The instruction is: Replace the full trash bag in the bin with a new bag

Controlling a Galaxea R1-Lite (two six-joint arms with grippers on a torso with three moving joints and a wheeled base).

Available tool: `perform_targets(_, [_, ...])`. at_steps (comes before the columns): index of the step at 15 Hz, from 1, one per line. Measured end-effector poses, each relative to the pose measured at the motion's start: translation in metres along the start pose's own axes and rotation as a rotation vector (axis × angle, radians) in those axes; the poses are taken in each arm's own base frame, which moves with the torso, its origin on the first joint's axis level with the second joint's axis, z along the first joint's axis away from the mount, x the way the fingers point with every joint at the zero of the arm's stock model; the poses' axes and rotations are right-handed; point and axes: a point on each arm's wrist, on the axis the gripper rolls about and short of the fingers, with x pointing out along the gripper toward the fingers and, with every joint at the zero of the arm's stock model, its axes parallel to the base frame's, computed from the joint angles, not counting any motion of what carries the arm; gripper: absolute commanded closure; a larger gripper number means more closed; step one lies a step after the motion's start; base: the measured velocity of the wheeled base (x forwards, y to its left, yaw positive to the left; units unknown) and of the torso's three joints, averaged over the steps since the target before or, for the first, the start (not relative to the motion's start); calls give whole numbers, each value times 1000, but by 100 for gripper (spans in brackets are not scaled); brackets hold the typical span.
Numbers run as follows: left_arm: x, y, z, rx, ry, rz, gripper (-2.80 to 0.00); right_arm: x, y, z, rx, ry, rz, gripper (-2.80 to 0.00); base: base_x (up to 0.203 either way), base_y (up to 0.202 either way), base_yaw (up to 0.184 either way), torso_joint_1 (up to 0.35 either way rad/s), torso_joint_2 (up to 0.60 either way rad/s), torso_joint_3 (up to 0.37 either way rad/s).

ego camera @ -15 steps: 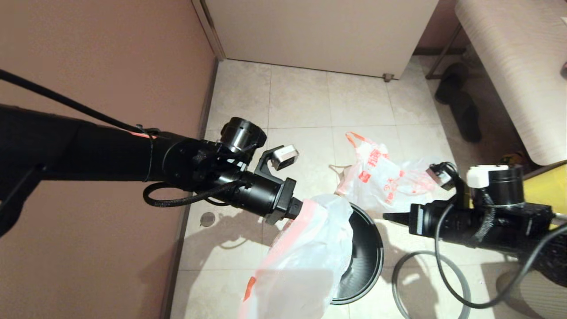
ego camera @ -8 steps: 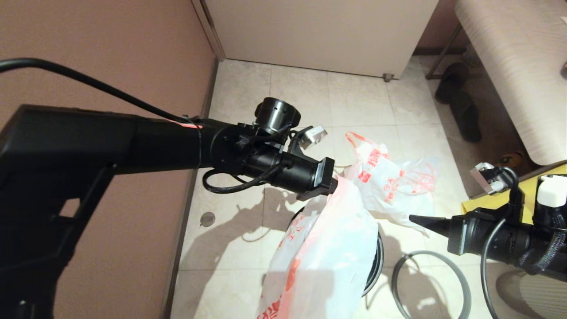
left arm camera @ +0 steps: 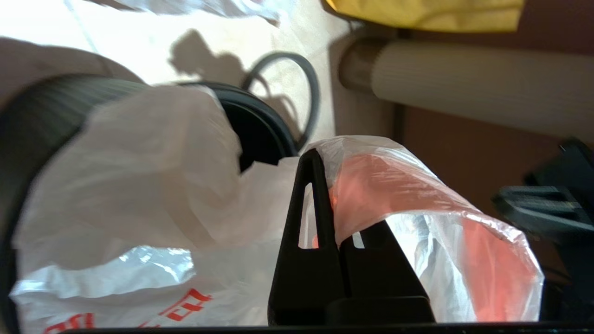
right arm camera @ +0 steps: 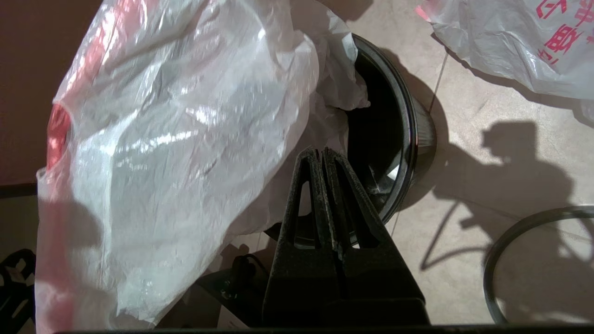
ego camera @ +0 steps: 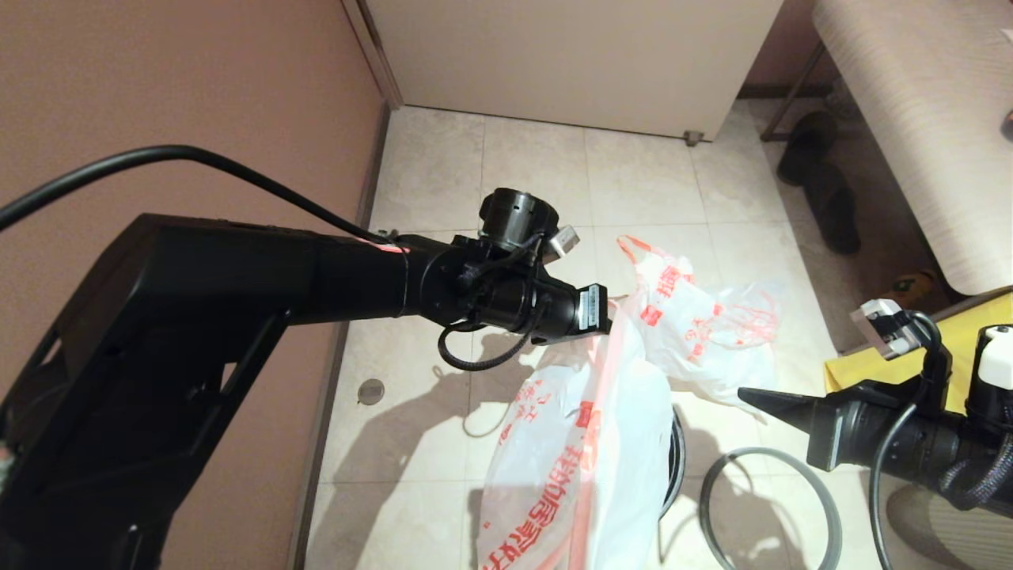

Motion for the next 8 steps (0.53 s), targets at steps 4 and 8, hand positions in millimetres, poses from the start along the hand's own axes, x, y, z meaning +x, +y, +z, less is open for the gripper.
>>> perform_targets(4, [5, 14, 3, -7, -38, 24, 0, 3, 3, 0, -6, 5, 17, 0, 0, 0, 0, 0, 0, 0])
perform_targets(8, [3, 19, -9, -33, 17, 4, 0, 34, -8, 0, 12, 56, 43, 0, 0, 0, 0, 0, 0, 0])
